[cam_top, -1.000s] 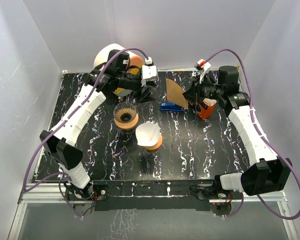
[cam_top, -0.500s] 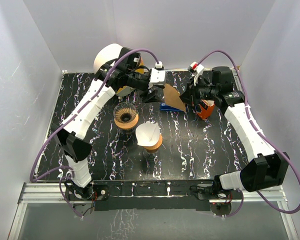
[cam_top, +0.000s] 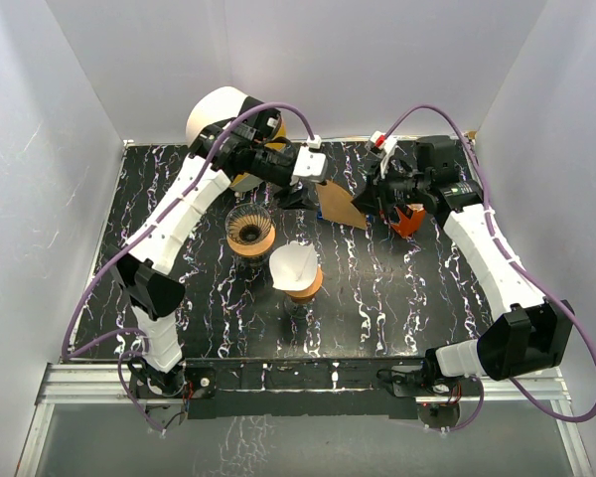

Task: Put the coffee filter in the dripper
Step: Pick up the coffee filter from the coffee filter holder.

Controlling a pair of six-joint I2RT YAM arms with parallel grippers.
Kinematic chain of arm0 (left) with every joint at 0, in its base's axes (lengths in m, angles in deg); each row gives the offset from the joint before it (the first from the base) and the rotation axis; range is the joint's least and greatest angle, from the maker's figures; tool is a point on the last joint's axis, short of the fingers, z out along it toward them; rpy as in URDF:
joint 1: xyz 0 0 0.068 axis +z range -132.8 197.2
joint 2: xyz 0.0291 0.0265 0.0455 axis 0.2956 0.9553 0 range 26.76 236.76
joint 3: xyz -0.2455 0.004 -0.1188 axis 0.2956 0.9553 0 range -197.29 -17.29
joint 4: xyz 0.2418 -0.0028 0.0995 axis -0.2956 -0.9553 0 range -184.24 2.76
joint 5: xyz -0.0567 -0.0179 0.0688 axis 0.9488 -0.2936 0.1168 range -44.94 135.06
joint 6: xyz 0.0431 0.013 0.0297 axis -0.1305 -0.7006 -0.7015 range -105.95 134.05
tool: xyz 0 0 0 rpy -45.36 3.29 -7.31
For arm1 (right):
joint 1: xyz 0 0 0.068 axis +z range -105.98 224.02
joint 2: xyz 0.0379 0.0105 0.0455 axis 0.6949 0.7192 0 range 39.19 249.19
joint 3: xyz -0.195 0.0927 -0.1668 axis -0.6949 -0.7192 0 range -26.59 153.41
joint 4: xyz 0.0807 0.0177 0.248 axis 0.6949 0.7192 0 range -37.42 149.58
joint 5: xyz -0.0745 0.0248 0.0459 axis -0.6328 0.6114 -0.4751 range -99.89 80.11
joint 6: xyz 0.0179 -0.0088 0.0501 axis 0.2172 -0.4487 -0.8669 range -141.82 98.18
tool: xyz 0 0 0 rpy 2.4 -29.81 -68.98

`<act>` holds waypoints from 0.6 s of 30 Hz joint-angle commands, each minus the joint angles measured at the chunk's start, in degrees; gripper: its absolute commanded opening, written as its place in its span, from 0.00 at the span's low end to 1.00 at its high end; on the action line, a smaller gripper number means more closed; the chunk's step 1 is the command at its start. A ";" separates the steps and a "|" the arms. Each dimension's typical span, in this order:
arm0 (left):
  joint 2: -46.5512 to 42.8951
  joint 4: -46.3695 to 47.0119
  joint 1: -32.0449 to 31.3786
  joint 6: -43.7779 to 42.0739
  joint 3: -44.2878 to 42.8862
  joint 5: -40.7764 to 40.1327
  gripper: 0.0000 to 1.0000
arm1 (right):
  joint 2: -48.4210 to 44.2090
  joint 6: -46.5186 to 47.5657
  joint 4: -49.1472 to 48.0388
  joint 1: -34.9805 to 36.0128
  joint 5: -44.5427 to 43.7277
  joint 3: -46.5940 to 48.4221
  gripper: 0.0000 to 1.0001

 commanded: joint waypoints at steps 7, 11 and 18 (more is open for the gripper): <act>2.59 -3.25 -2.42 -5.64 -4.54 4.61 0.55 | -0.97 3.78 1.15 1.43 2.42 1.45 0.00; 4.26 -3.50 -3.59 -5.95 -6.31 4.50 0.54 | -0.57 4.59 2.19 1.99 2.43 1.87 0.00; 5.20 -4.56 -4.86 -7.02 -6.05 4.50 0.50 | -0.48 5.10 2.90 2.20 2.23 1.61 0.00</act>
